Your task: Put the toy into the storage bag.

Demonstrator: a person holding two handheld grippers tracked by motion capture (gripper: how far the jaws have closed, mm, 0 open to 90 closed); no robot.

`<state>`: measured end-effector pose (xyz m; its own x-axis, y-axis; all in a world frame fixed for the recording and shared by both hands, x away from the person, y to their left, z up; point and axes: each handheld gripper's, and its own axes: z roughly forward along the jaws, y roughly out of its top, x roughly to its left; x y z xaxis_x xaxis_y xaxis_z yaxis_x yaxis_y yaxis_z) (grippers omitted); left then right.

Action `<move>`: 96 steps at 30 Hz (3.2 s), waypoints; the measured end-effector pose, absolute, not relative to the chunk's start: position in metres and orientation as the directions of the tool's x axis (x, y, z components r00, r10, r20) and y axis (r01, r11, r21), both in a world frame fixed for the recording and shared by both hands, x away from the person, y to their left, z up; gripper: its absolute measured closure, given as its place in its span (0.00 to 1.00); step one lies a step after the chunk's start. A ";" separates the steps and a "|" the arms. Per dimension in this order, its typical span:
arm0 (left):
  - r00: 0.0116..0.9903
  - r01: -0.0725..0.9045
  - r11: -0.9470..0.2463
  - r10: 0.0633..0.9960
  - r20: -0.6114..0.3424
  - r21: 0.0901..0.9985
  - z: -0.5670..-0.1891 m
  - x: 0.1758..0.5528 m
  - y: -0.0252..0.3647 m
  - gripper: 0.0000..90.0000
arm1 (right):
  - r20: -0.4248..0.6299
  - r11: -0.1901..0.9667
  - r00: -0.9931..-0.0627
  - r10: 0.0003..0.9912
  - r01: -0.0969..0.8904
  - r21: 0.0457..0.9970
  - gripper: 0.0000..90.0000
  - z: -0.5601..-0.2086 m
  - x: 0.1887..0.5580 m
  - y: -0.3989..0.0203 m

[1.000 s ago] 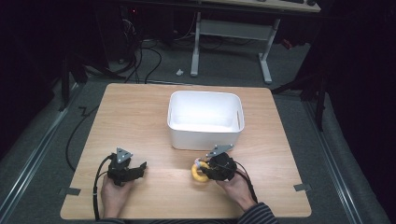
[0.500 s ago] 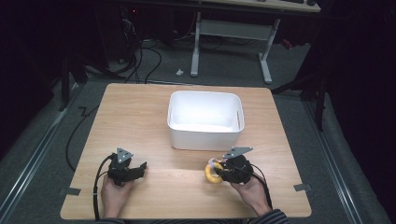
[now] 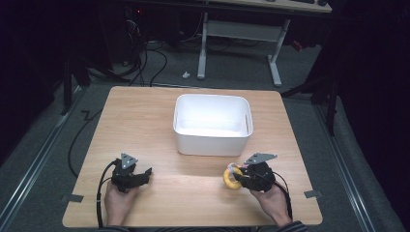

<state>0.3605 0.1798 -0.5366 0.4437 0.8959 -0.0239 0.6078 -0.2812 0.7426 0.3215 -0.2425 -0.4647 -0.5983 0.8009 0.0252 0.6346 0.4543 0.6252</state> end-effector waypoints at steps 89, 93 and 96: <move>0.448 0.605 -0.290 0.894 -0.016 0.742 -0.537 0.360 0.179 0.28 | -0.161 0.531 -0.589 0.792 0.533 0.659 0.74 -0.325 0.421 -0.217; 0.449 0.605 -0.291 0.894 -0.015 0.742 -0.537 0.360 0.179 0.28 | -0.143 0.517 -0.585 0.799 0.546 0.659 0.74 -0.330 0.429 -0.215; 0.449 0.605 -0.291 0.894 -0.015 0.742 -0.537 0.360 0.179 0.28 | -0.131 0.509 -0.582 0.803 0.554 0.659 0.74 -0.330 0.434 -0.215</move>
<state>0.3604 0.1788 -0.5367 0.4486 0.8936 -0.0153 0.6046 -0.2908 0.7415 0.4336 -0.2154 -0.3305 -0.5815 0.8028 -0.1314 0.5539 0.5090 0.6589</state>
